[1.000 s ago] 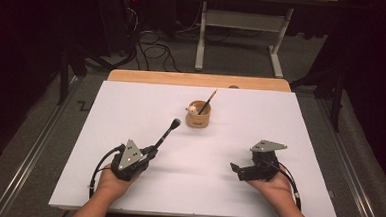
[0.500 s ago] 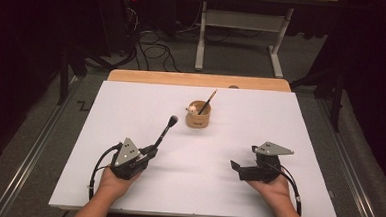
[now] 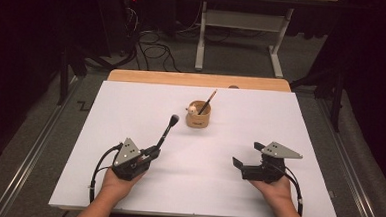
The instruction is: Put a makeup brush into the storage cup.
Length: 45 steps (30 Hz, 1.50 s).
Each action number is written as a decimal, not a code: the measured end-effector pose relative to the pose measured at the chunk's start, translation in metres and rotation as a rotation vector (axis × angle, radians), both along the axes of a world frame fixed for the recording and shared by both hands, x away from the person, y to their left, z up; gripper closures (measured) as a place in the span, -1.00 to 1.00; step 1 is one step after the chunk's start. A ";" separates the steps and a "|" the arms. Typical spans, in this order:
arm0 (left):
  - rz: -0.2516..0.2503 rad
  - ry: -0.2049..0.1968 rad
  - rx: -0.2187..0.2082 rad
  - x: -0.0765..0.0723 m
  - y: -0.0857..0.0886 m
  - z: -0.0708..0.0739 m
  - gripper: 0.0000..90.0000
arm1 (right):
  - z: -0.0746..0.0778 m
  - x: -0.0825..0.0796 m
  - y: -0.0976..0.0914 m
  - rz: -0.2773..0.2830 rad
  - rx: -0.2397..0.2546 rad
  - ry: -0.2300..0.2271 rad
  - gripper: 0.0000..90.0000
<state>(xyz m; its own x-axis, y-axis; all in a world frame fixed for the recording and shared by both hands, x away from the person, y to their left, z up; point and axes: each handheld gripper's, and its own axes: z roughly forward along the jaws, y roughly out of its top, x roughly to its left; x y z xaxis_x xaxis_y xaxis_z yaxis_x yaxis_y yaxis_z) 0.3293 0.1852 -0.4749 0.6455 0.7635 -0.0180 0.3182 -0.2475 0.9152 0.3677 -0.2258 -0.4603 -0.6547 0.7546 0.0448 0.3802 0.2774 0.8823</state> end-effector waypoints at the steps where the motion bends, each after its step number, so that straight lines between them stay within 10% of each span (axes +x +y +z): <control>1: -0.002 0.000 -0.003 0.000 -0.001 0.000 0.75 | 0.000 0.000 0.000 -0.001 0.004 0.000 -0.92; 45: -0.063 0.001 -0.072 0.017 -0.045 0.005 0.75 | 0.001 -0.003 0.007 0.022 0.026 -0.003 -0.94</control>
<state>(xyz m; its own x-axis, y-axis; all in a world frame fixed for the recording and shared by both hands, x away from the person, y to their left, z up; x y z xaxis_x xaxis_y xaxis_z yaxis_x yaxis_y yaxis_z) 0.3458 0.1403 -0.4696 0.6925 0.7178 -0.0720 0.3047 -0.2006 0.9311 0.3651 -0.2190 -0.4592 -0.6710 0.7388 0.0622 0.3716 0.2624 0.8905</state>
